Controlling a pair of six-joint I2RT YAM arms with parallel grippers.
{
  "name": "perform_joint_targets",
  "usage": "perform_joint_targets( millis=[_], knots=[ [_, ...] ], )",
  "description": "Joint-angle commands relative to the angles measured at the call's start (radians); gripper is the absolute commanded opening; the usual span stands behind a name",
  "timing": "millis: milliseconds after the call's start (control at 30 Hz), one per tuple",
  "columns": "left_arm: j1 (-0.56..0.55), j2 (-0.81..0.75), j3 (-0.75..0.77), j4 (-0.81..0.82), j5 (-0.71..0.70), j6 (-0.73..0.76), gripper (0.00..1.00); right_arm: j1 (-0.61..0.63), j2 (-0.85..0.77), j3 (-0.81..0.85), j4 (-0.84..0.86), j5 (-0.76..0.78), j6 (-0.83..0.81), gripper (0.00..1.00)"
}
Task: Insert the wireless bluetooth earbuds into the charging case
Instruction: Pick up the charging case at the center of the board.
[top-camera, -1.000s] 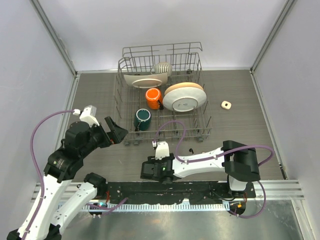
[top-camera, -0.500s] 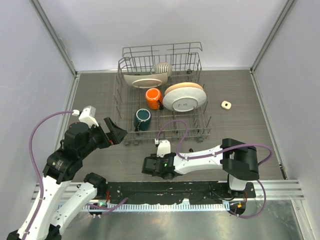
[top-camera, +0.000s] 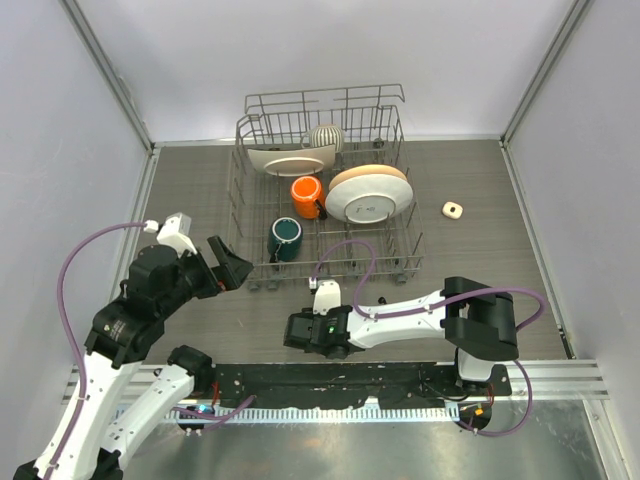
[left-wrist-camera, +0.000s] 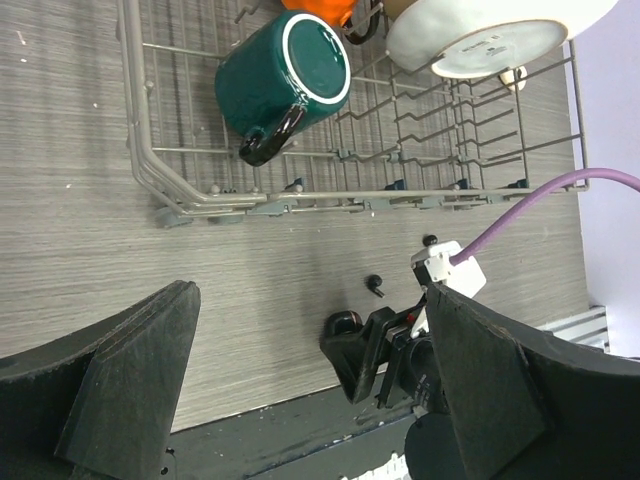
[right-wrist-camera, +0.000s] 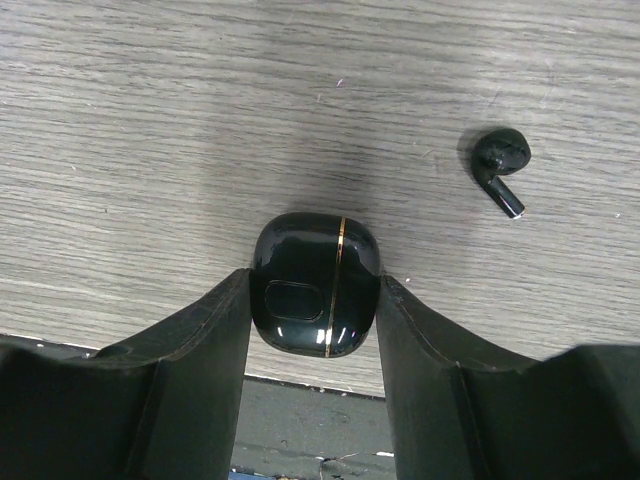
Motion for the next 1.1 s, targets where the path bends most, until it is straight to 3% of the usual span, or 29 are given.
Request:
perform_joint_targets(
  millis=[0,133,367,600,733,933,1067],
  knots=[
    [-0.001,-0.014,0.049,-0.009,-0.039,0.028,1.00,-0.002,0.002,0.013,-0.001,0.020,0.004,0.50],
    [-0.001,-0.016,0.052,-0.011,-0.040,0.028,1.00,-0.007,-0.001,0.005,0.008,0.011,0.002,0.51],
    [-0.001,-0.035,0.069,-0.044,-0.054,0.034,1.00,-0.007,-0.031,-0.026,0.049,0.004,-0.027,0.29],
    [-0.001,-0.029,0.088,-0.057,-0.068,0.040,1.00,0.051,-0.125,-0.010,0.051,0.104,-0.106,0.11],
    [-0.001,-0.009,0.102,-0.057,-0.065,0.046,1.00,0.114,-0.186,0.028,0.051,0.136,-0.232,0.01],
    [-0.002,0.012,0.127,-0.058,-0.068,0.048,1.00,0.122,-0.321,0.042,0.096,0.107,-0.384,0.01],
    [-0.002,0.026,0.142,-0.037,-0.039,0.054,1.00,0.122,-0.474,0.043,0.191,0.048,-0.655,0.01]
  ],
)
